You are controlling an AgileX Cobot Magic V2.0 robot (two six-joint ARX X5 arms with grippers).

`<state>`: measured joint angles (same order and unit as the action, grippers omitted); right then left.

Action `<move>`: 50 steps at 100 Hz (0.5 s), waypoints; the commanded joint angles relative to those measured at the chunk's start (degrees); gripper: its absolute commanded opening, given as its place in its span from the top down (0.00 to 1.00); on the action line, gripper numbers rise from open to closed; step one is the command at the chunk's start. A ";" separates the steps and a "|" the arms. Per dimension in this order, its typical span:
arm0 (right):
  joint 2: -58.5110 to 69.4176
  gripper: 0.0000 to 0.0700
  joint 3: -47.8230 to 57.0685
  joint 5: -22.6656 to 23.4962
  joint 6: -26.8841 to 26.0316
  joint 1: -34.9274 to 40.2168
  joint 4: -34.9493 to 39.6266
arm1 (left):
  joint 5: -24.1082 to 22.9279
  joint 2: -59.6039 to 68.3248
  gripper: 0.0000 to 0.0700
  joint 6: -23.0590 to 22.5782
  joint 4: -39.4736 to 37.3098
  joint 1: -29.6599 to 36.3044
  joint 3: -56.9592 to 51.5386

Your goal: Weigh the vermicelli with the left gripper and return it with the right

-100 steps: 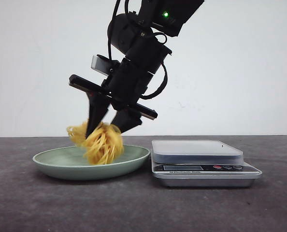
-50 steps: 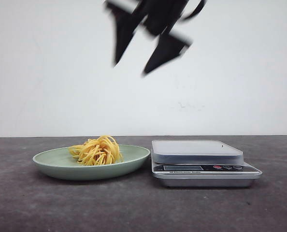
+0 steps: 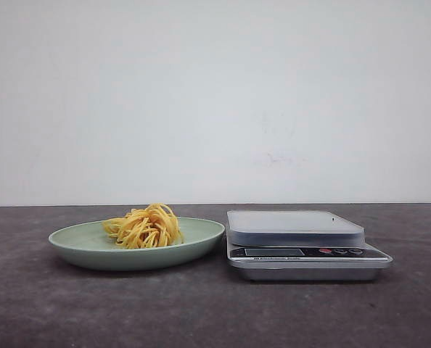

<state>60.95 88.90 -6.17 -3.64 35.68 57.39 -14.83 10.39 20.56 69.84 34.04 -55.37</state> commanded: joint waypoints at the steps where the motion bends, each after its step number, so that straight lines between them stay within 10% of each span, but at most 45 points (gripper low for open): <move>1: -2.75 0.37 1.18 -2.10 0.46 0.87 2.84 | -0.17 0.02 0.46 -0.26 -1.25 0.46 -0.46; 50: -30.40 0.37 0.52 -6.54 -6.93 1.92 18.43 | -0.83 0.02 0.46 -0.42 -3.30 0.46 0.33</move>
<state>31.22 89.03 -11.70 -8.93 37.30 75.42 -15.31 10.39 20.53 67.57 34.04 -54.98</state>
